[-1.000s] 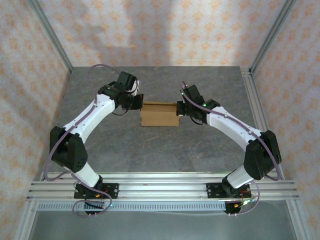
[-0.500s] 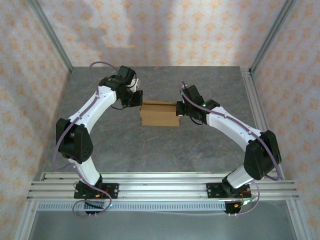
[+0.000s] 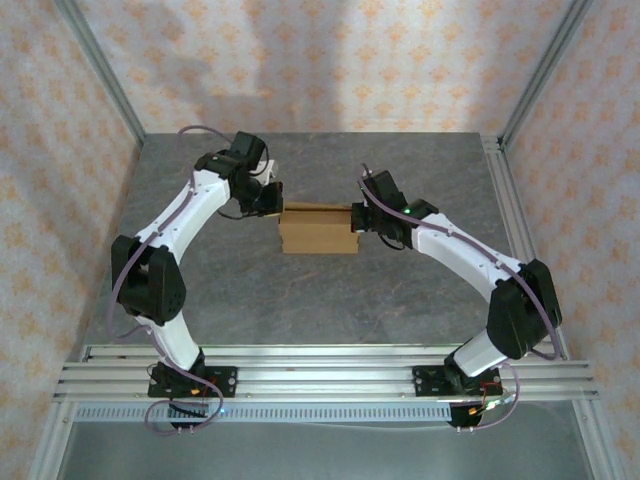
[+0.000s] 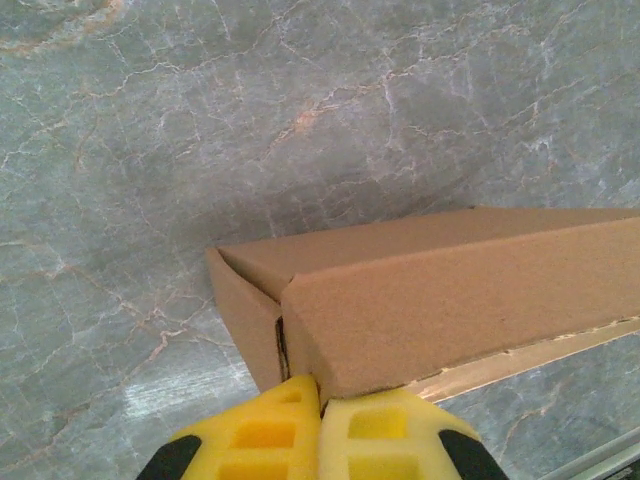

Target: Fold the paper box

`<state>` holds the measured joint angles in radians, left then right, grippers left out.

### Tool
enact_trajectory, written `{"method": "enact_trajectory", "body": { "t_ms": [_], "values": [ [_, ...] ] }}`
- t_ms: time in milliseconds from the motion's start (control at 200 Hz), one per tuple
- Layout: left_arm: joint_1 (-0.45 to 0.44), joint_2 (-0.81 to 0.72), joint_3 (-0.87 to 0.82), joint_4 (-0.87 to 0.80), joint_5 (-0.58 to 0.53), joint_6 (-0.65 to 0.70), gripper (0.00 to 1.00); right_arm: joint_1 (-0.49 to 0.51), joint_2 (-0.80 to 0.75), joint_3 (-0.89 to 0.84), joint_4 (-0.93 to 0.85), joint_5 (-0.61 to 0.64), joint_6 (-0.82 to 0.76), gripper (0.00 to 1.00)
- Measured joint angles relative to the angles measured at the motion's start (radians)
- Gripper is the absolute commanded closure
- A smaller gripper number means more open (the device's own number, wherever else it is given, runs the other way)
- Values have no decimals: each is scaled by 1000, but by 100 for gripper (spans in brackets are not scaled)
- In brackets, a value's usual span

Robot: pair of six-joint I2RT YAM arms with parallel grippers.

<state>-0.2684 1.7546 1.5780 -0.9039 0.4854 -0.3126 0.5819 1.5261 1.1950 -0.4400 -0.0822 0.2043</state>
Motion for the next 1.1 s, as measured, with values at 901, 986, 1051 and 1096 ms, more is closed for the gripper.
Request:
{"method": "enact_trajectory", "body": {
  "t_ms": [901,986,1051,1096],
  "values": [
    [-100,-175,-287,291,-149,-40,50,96,-106,-330,465,193,-203,100],
    [-105,-181,-287,288,-149,-49,42,110,-100,-335,486,223,-222,100],
    [-109,-189,-289,283,-145,-56,15,116,-95,-336,498,235,-232,100],
    [-111,-195,-290,269,-146,-54,2,119,-93,-337,502,241,-236,100]
  ]
}}
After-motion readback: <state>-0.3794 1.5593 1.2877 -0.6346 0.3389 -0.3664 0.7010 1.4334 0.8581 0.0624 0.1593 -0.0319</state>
